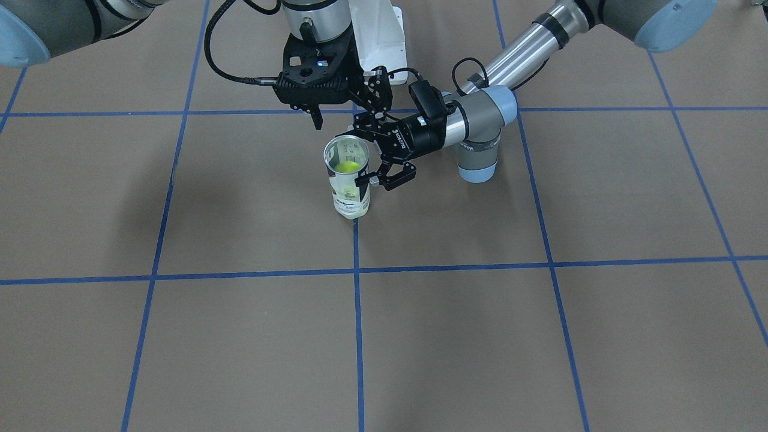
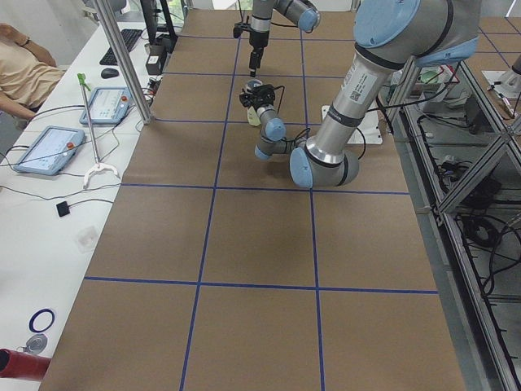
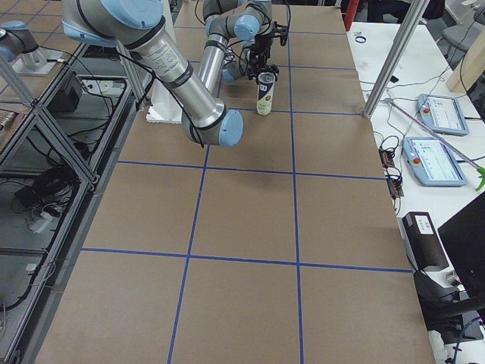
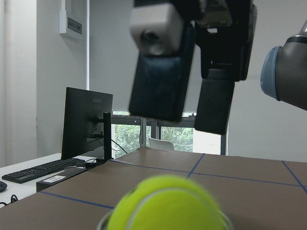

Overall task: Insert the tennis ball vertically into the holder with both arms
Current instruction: 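Raise the right gripper away from the can while the left gripper opens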

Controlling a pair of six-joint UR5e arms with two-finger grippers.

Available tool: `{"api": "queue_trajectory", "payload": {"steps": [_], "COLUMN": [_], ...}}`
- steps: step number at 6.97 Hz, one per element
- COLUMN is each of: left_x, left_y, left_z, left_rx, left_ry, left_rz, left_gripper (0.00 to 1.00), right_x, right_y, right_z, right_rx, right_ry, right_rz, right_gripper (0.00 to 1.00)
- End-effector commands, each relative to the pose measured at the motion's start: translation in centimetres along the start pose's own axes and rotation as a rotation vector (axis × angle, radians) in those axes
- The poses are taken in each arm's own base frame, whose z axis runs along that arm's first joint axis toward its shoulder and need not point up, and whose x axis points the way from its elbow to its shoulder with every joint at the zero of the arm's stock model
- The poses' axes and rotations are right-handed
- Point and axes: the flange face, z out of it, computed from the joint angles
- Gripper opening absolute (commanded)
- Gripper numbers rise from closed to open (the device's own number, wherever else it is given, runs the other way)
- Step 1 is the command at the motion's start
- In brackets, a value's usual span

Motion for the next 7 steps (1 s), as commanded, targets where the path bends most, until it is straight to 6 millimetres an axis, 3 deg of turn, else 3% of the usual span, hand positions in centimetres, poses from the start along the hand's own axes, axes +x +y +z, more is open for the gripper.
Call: {"api": "queue_trajectory", "payload": {"steps": [1,3,4,5,7], "left_x": [0.0,0.1,0.1,0.3,0.5], "left_y": [-0.1,-0.2,-0.4,-1.2,-2.6], "left_z": [0.0,0.1,0.1,0.3,0.5], "left_rx": [0.001,0.005,0.010,0.028,0.058], "left_ry": [0.001,0.002,0.002,0.006,0.014], "left_rz": [0.000,0.000,-0.002,-0.005,-0.011], "left_gripper": [0.99,0.99,0.99,0.99,0.99], "right_x": [0.3,0.9,2.4,5.0,13.1], "right_y": [0.1,-0.8,-2.5,-5.0,-11.7], "right_z": [-0.3,-0.3,-0.2,0.0,-0.7], "right_rx": [0.003,0.010,0.019,0.033,-0.008], "right_ry": [-0.004,0.004,0.022,0.053,0.093], "right_rz": [-0.007,-0.020,-0.051,-0.091,-0.208], "right_gripper": [0.99,0.99,0.99,0.99,0.99]}}
